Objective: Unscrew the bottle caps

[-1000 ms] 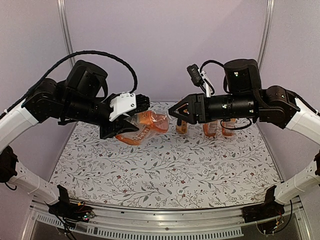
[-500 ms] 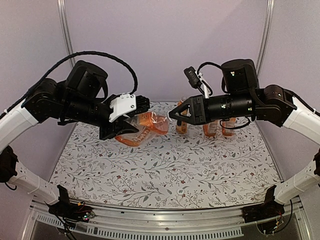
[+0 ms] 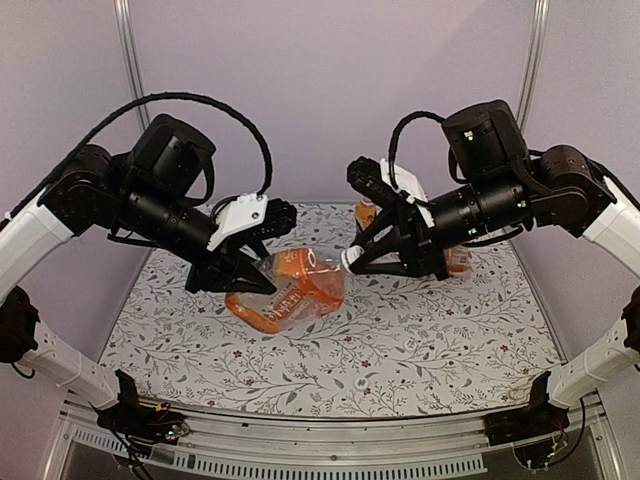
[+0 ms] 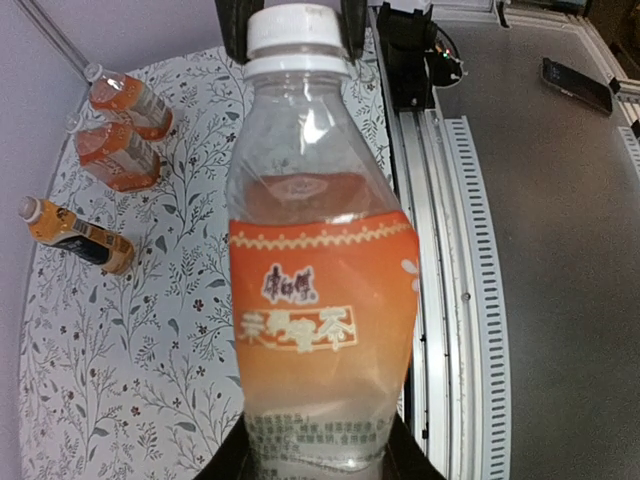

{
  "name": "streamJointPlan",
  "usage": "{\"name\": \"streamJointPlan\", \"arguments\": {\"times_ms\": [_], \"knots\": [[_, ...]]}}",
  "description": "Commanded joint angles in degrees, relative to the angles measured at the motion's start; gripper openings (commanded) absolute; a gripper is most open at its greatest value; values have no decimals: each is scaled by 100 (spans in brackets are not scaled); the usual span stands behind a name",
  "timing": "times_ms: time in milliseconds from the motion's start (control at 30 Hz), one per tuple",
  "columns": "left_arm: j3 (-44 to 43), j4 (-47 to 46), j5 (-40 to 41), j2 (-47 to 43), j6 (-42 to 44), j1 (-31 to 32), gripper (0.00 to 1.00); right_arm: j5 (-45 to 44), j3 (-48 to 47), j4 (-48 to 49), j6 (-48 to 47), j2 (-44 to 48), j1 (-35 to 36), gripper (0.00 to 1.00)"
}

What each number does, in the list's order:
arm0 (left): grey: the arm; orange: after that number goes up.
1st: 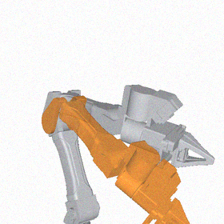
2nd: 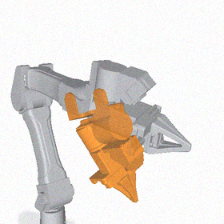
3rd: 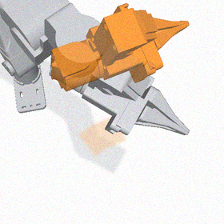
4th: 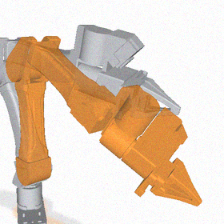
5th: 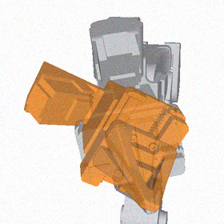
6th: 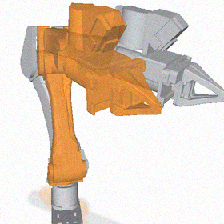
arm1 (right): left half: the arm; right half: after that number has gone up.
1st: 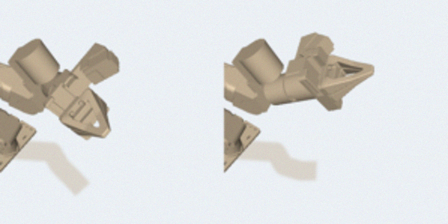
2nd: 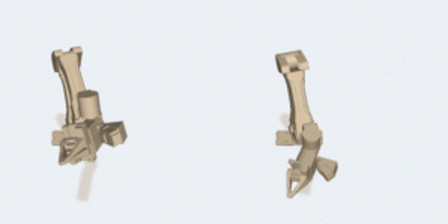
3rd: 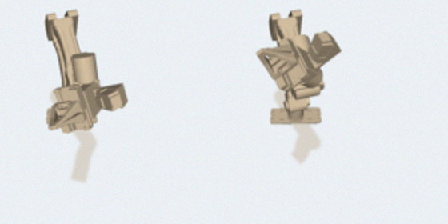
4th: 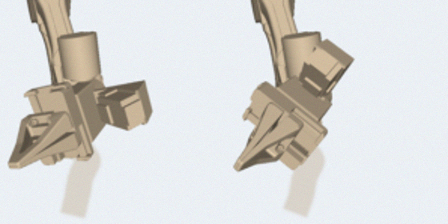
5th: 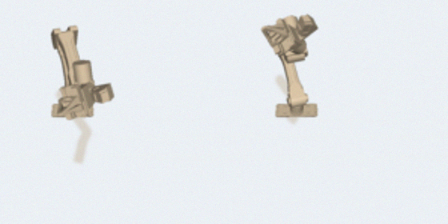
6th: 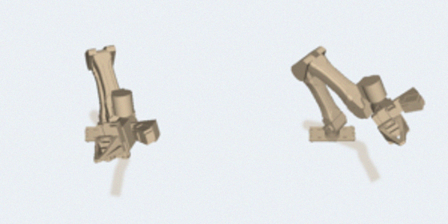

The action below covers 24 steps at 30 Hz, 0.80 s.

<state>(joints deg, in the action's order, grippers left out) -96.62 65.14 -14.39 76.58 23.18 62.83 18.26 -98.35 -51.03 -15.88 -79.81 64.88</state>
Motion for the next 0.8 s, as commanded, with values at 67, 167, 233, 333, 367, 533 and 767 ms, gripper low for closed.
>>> {"name": "streamJointPlan", "arguments": {"times_ms": [67,167,233,333,367,533,767], "knots": [[-142,-89,-453,79,94,63,15,-216,40,-547,-1077,15,57,3],[-221,-165,-94,103,48,55,14,-434,44,-343,-675,88,55,89],[-228,-232,252,96,38,54,14,-471,98,-185,-355,225,58,99],[-42,-446,868,-1,59,54,14,-780,419,420,499,627,60,99],[57,-560,1075,-41,84,54,14,-842,549,671,788,742,55,99],[321,-941,1878,-156,201,54,14,-1464,848,1115,3037,1195,36,99],[615,-1211,2328,-328,337,54,15,-2455,897,1166,5616,891,1,76]]}}
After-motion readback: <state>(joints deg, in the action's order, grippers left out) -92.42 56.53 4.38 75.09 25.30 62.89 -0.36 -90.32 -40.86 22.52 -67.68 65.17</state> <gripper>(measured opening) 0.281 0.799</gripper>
